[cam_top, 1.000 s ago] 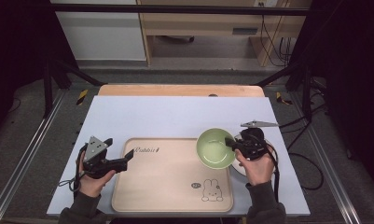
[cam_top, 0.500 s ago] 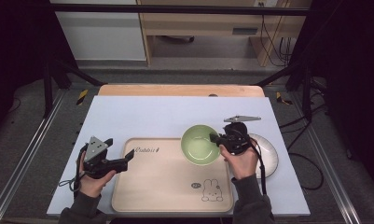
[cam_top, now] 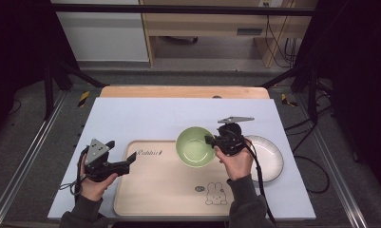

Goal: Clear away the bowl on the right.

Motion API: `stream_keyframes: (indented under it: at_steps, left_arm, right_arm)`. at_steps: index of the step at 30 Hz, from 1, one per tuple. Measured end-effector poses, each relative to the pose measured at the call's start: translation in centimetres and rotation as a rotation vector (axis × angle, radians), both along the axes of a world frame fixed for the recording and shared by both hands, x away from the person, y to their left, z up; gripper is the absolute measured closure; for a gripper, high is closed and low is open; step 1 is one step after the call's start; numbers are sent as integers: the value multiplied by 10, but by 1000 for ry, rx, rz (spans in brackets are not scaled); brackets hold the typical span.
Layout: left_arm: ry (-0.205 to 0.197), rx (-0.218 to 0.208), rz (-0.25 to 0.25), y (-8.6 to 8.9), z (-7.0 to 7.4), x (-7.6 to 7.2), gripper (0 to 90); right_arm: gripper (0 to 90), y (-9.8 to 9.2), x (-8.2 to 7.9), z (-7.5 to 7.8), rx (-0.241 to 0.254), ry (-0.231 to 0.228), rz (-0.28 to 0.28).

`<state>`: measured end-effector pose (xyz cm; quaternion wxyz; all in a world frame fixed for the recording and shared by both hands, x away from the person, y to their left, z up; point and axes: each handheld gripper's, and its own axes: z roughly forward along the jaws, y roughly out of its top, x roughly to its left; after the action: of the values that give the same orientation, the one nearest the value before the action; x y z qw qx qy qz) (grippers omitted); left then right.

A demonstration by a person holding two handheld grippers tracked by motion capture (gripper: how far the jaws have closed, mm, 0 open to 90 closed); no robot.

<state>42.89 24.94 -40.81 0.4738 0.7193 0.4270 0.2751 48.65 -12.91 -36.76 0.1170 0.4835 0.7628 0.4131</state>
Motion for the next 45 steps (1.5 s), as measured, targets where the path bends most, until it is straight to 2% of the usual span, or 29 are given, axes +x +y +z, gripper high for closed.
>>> stream_keyframes:
  at_steps: [11,45]
  left_arm:
    - [-2,0,-2,0,1,0,101]
    - [-4,1,-8,0,1,-1,101]
  right_arm:
    - [835,18,9,-11,0,24,14]
    - [835,43,26,-40,-31,88,18]
